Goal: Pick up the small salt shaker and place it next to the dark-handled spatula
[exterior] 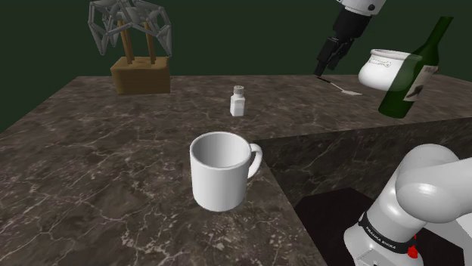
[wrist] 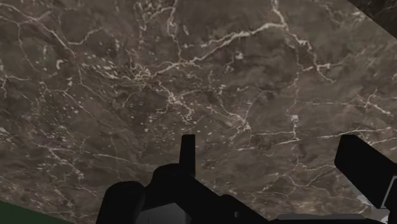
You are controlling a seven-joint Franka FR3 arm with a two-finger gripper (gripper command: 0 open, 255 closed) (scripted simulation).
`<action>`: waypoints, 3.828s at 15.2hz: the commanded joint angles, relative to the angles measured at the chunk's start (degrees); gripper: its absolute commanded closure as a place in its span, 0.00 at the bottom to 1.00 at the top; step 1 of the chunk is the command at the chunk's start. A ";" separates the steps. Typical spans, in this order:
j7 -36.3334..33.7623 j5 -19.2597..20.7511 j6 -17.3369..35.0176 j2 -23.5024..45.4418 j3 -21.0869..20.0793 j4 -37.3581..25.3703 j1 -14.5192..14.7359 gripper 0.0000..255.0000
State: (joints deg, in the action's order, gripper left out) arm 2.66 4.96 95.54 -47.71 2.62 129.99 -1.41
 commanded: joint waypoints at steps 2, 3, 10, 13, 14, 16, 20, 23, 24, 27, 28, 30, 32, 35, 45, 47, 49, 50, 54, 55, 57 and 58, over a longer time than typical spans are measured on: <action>-1.06 -0.63 0.51 1.40 -0.93 -0.54 0.34 0.00; -2.10 -1.24 1.01 2.84 -1.85 -1.15 0.66 0.00; -9.16 -4.52 4.00 13.96 -7.96 -7.21 2.55 0.00; -12.11 -5.34 4.91 19.21 -10.45 -10.77 3.16 0.00; -13.09 -5.52 5.14 21.02 -11.26 -12.09 3.35 0.00; -15.07 -5.73 5.51 24.74 -12.87 -14.94 3.69 0.00; -19.00 -5.51 5.76 32.36 -15.85 -21.31 4.44 0.00; -19.01 -5.50 8.07 32.38 -15.84 -19.02 4.48 0.00; -19.01 -5.50 8.84 32.41 -15.84 -18.28 4.48 0.00; -19.03 -5.47 11.14 32.58 -15.88 -16.15 4.48 0.00; -19.04 -5.46 11.58 32.61 -15.89 -15.74 4.48 0.00; -19.04 -5.46 11.58 32.63 -15.89 -15.75 4.48 0.00; -19.04 -5.46 11.58 32.63 -15.89 -15.75 4.48 0.00; -19.04 -5.46 11.56 32.62 -15.89 -15.76 4.48 0.00; -19.04 -5.46 11.56 32.62 -15.88 -15.76 4.48 1.00; -19.02 -5.45 10.81 32.67 -15.87 -16.57 4.47 1.00; -18.99 -5.41 9.26 32.81 -15.84 -18.25 4.44 1.00; -18.97 -5.39 8.49 32.90 -15.83 -19.11 4.42 1.00; -18.94 -5.28 5.39 33.38 -15.81 -22.68 4.35 1.00; -18.94 -5.25 4.61 33.53 -15.80 -23.61 4.34 1.00; -18.94 -5.17 3.04 33.87 -15.81 -25.52 4.31 1.00; -18.94 -5.13 2.25 34.07 -15.82 -26.49 4.29 1.00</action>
State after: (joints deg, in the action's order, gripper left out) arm -16.19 -0.18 98.79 -13.67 -13.14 104.51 2.85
